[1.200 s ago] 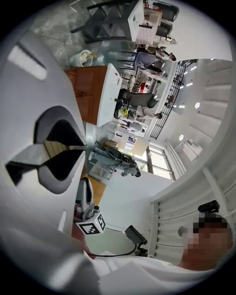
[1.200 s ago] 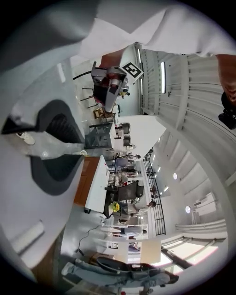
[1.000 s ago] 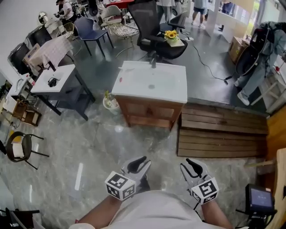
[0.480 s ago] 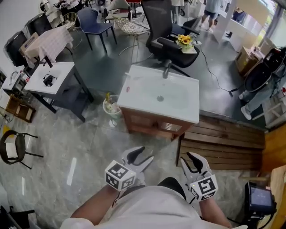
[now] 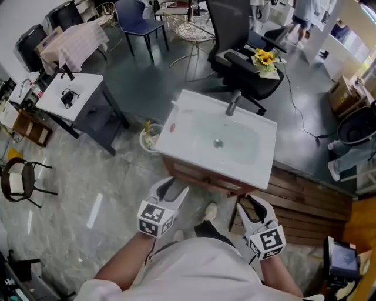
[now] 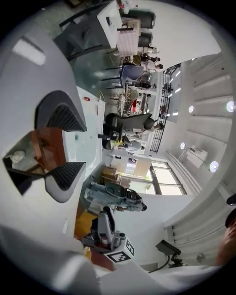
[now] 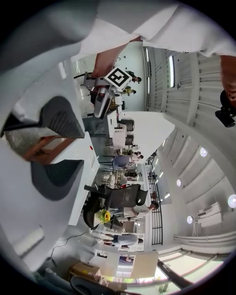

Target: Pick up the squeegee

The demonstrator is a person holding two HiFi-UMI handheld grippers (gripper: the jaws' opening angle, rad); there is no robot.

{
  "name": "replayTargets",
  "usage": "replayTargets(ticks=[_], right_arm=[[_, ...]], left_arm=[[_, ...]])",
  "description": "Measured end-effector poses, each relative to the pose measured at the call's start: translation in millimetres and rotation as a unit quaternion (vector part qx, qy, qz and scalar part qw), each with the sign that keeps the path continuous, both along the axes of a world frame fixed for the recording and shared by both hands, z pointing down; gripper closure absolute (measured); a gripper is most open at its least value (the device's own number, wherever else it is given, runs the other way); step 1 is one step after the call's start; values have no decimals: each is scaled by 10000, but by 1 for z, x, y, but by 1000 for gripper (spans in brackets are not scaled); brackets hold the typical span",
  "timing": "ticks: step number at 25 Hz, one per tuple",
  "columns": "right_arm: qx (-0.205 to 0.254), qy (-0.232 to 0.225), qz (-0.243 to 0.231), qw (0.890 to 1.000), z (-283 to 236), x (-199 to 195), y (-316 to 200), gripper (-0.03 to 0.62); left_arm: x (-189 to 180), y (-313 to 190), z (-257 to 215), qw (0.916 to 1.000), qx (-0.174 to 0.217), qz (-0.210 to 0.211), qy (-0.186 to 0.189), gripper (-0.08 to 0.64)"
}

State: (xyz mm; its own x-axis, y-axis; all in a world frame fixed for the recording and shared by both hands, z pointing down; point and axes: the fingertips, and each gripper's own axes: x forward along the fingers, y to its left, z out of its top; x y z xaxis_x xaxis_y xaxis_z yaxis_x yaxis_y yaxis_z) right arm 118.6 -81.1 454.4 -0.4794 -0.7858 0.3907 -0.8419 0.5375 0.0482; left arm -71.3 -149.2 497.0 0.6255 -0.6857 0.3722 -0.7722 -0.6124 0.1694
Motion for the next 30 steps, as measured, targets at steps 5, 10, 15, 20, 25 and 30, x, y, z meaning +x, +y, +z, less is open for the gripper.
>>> replayTargets(ticks=[5,10,15,20,25,30], right_arm=[[335,-115,-134,9993,-9,52,-84,443],[121,-160,-379,9991,11,86,-125,443],[-240,-146,-223,9994,29,113,-152,443],[-411,-242,62,9988,30,123,-173,443],[-586,-200,409,9972,24,123,-192,443],[-691,-337,695,9946,17,107,-213,443]], left_arm=[[21,-86,11,9971,55,-527,-543,359],[30,-155,34,9935,51,-792,-818,350],[20,-217,70,9869,-249,-1142,-1115,341],[-1,-281,105,9785,-347,-1431,-1444,341],[-14,-338,138,9733,-536,-1437,-1711,341],[-19,-376,162,9728,-676,-1235,-1838,342]])
